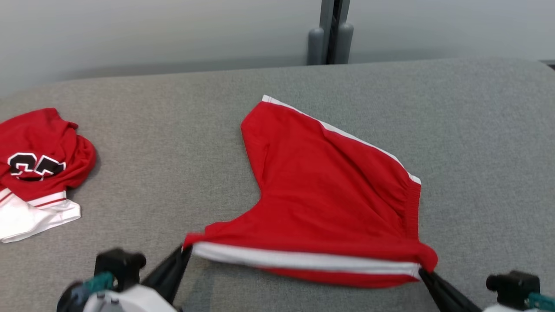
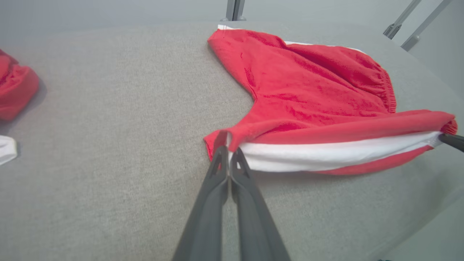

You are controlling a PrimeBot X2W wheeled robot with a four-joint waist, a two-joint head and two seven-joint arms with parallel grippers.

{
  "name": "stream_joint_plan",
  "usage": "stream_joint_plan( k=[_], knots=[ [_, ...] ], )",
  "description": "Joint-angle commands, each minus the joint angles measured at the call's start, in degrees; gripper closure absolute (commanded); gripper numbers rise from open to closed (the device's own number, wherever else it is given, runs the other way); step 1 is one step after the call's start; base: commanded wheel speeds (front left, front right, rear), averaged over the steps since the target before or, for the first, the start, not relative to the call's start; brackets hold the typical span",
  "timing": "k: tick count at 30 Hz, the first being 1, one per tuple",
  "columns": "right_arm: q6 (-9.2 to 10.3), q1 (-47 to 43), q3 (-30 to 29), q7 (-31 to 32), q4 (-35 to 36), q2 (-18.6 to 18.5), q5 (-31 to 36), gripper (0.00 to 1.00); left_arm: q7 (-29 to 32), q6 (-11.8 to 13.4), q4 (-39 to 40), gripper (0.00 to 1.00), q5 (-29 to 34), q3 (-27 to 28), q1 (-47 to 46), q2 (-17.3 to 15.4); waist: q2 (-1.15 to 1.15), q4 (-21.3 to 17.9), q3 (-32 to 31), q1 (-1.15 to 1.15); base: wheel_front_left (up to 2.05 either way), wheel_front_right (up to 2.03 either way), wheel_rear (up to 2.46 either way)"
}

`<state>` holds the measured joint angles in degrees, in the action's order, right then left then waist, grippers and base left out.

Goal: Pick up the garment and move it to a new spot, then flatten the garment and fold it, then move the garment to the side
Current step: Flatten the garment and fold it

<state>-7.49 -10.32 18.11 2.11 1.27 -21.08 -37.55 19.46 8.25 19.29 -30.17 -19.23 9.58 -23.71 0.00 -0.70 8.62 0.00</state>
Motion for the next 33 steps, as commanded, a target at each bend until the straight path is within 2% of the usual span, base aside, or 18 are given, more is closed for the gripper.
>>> stream_joint_plan(
  k=[1,8,13,18,25,33],
  knots=[
    [-0.01,1.7,-0.8,0.7,0.4,0.5,0.3,1.00,-0.7,-1.1,-0.8,1.00,0.5,0.5,-3.6,-0.2,0.00,-0.9,1.9,0.00,0.00,0.00,0.00],
    [-0.01,10.9,-2.9,2.1,0.8,5.3,0.8,1.00,-0.4,-7.2,-9.2,1.00,0.3,0.7,-22.0,-0.1,0.00,-3.8,8.2,0.00,0.00,0.00,0.00],
    [-0.01,18.6,-2.3,2.1,-1.2,7.4,1.4,1.00,0.1,-11.3,-18.8,1.00,0.5,-0.2,-36.8,1.0,0.00,-6.1,12.6,0.00,0.00,0.00,0.00],
    [-0.01,25.6,-0.5,1.1,-4.4,8.4,1.0,1.00,1.8,-14.1,-30.0,1.00,1.2,-2.7,-49.8,1.8,0.00,-8.5,16.5,0.00,0.00,0.00,0.00],
    [-0.01,33.7,1.4,-2.0,-10.4,10.5,-1.3,1.00,2.6,-15.7,-44.8,1.00,0.6,-8.4,-63.4,2.2,0.00,-11.6,20.1,0.00,0.00,0.00,0.00],
    [-0.01,38.4,4.5,-5.0,-14.9,10.5,-4.2,1.00,1.0,-15.6,-56.1,1.00,-3.1,-13.7,-70.8,2.7,0.00,-13.5,21.7,0.00,0.00,0.00,0.00]
  ],
)
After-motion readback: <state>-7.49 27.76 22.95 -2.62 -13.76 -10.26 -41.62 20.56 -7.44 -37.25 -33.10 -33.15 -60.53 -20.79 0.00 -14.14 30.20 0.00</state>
